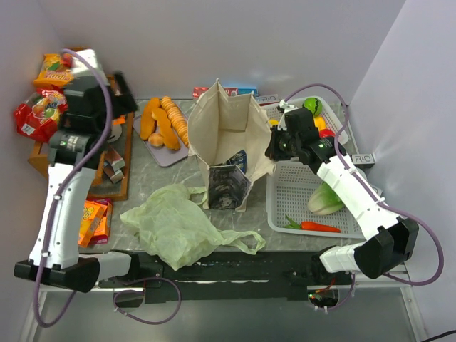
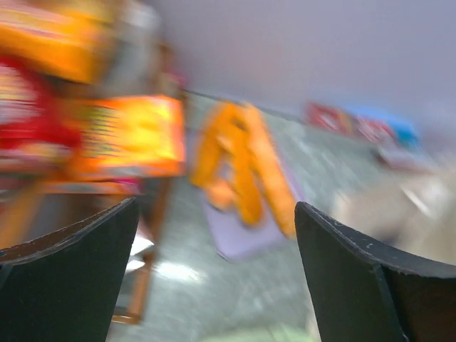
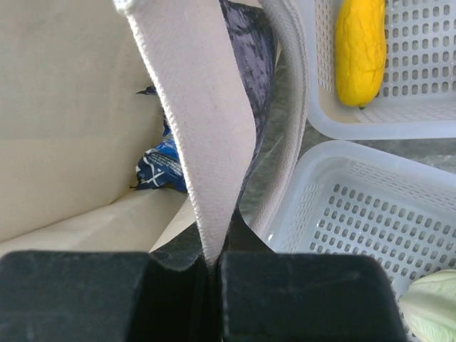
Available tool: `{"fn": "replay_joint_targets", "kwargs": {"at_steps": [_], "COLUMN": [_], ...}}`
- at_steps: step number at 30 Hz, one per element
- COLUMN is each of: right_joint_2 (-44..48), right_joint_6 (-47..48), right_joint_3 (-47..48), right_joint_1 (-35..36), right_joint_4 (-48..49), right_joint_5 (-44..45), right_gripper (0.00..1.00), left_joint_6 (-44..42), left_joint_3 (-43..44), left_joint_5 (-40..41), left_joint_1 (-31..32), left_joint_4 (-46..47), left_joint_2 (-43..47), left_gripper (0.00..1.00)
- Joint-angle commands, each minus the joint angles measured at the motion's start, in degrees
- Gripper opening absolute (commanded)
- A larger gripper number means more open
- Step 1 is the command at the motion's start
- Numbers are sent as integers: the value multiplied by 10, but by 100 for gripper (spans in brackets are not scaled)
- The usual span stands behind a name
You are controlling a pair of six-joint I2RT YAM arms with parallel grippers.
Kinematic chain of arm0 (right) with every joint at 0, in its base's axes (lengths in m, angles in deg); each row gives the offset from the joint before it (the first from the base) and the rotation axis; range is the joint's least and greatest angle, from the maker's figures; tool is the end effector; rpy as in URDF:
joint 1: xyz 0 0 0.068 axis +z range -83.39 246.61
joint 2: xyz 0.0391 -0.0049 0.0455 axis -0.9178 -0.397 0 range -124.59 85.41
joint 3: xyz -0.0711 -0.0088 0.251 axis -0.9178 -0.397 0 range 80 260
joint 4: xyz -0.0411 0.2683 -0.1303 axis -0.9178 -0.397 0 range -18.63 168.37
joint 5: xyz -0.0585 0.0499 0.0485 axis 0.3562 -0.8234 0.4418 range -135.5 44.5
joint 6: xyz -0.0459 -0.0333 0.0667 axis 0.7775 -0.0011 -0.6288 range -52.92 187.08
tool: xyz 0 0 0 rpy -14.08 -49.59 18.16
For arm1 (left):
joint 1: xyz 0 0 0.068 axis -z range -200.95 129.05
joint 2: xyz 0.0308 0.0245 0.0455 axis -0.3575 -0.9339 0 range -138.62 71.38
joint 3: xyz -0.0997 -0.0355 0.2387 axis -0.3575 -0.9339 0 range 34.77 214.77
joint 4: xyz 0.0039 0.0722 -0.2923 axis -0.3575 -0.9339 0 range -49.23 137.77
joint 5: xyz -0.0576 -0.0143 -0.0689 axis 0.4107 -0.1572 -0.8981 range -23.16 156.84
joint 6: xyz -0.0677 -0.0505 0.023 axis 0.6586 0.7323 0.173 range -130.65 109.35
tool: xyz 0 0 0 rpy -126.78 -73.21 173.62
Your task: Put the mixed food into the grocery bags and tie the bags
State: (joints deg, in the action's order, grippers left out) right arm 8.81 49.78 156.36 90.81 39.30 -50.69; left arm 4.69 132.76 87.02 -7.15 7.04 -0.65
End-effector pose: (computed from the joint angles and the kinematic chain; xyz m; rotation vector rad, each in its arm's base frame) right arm 0.3308 0.1565 0.3213 -0.1876 2.2923 0.4833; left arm 0.3133 -0.0495 0.4952 -0.2705 1.7922 -0.0387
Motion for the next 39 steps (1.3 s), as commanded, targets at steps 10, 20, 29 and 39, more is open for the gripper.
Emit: {"fn": "replay_joint_targets", "kwargs": {"at_steps": [10, 20, 29, 39], "right_joint_2": [51, 56, 61, 61], "right_joint_6": [10, 9, 10, 12], "right_joint_3": [-9, -11, -9, -7], "right_joint_1": [0, -1, 0, -1], "right_joint_4": [41, 43, 36, 36], "right_joint_5": [-16, -22, -19, -19], "right_gripper": [0, 0, 0, 0], "left_joint_6": [-149, -275, -269, -219], "left_joint_3": [-16, -109, -77, -59], "left_joint_5": [356, 380, 326, 280], "left_joint_1": [-125, -137, -184, -211], "left_joint_4": [58, 236, 197, 136], "left_joint_2": [-121, -77, -122, -164], "left_gripper": [96, 96, 96, 85]}}
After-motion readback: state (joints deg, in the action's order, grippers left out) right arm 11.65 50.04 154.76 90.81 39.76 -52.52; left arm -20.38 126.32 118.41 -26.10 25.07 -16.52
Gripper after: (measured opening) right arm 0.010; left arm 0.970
